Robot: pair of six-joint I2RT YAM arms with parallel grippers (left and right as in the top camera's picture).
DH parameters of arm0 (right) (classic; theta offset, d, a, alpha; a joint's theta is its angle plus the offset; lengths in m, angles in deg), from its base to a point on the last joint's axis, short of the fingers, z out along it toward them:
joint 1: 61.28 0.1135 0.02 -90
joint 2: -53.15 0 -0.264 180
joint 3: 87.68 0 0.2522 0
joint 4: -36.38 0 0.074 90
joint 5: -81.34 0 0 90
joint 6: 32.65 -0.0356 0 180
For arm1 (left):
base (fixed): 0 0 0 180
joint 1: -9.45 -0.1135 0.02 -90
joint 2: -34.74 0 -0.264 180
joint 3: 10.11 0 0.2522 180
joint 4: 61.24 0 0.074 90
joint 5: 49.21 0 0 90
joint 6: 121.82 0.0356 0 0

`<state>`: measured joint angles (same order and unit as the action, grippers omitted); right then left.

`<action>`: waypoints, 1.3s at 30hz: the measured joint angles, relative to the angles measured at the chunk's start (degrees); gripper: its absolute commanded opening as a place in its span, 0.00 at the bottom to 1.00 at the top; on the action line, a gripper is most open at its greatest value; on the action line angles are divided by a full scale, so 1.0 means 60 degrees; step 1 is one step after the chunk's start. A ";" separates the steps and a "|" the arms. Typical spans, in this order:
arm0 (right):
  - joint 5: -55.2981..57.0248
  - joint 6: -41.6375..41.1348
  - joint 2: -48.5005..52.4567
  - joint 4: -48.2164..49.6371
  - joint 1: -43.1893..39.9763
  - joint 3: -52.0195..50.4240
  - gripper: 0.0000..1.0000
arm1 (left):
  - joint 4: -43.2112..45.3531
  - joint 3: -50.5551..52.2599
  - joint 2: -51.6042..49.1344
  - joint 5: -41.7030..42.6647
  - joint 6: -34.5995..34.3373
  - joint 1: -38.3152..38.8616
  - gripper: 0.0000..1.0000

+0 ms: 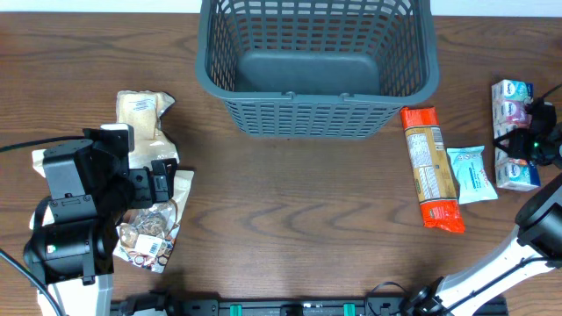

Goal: Pack container
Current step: 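Carry the tissue multi-pack into the grey basket with the right gripper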

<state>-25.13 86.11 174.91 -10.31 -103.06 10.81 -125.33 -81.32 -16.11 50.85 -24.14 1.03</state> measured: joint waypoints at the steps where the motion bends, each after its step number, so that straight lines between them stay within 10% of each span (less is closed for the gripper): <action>1: -0.0080 -0.0106 -0.0004 -0.0004 0.0004 0.0004 0.01 | 0.0000 0.0000 0.0000 0.0000 -0.0004 0.0000 0.98; 11: -0.1279 -0.1588 -0.1366 0.0080 0.0965 0.2138 0.01 | 0.0000 0.0000 0.0000 0.0000 -0.0029 0.0000 0.99; 25: -0.3796 -0.1792 -0.3676 0.1126 0.6502 0.5708 0.01 | 0.0004 0.0000 0.0000 -0.0004 -0.0029 0.0000 0.99; 39: -0.3625 -0.0066 -0.1657 -0.3060 0.8950 0.5574 0.04 | 0.0000 0.0000 0.0000 -0.0004 -0.0025 0.0000 0.99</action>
<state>-46.88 85.71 164.96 -28.67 -49.35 44.25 -125.33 -81.32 -16.11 50.83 -24.29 1.03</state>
